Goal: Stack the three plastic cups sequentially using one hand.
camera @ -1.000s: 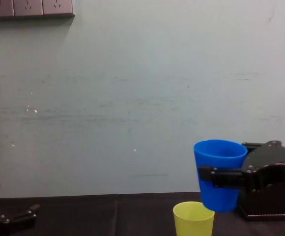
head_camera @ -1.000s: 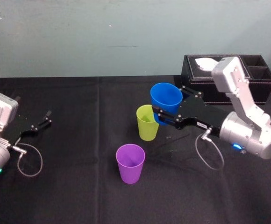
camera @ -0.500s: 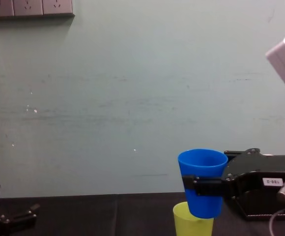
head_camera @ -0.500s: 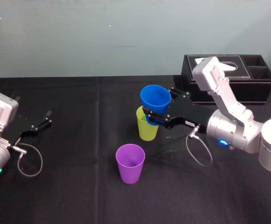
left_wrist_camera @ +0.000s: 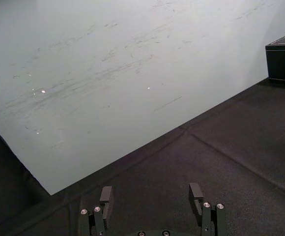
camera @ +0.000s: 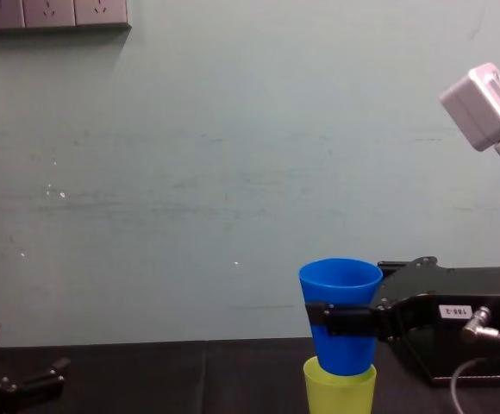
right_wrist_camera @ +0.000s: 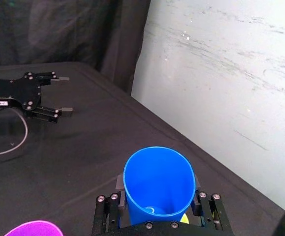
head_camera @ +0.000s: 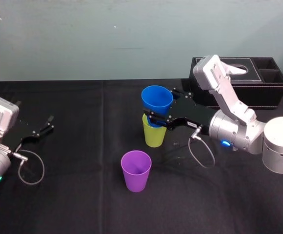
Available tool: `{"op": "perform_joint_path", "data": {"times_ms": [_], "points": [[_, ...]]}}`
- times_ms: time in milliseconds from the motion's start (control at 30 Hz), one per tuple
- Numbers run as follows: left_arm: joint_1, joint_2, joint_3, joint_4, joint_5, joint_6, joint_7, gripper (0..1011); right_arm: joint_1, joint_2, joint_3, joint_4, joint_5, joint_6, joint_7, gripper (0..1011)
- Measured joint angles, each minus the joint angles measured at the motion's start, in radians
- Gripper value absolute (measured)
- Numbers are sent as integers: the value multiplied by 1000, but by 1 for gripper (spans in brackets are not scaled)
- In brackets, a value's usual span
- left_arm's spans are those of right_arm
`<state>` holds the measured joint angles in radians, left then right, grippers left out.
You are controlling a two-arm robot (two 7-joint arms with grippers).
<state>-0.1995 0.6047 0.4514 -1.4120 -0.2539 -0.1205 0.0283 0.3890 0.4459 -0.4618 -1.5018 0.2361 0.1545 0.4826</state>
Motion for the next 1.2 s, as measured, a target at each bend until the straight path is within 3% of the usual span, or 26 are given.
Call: {"op": "perform_joint_path", "data": {"times_ms": [733,1200], "points": [[0,0,0,0,0,0,0,1012,51,-43,-6,94,2,-3,-1,732],[0,0,0,0,0,0,0,1011,59,-46,-10,122,12,-6,12,732]]}}
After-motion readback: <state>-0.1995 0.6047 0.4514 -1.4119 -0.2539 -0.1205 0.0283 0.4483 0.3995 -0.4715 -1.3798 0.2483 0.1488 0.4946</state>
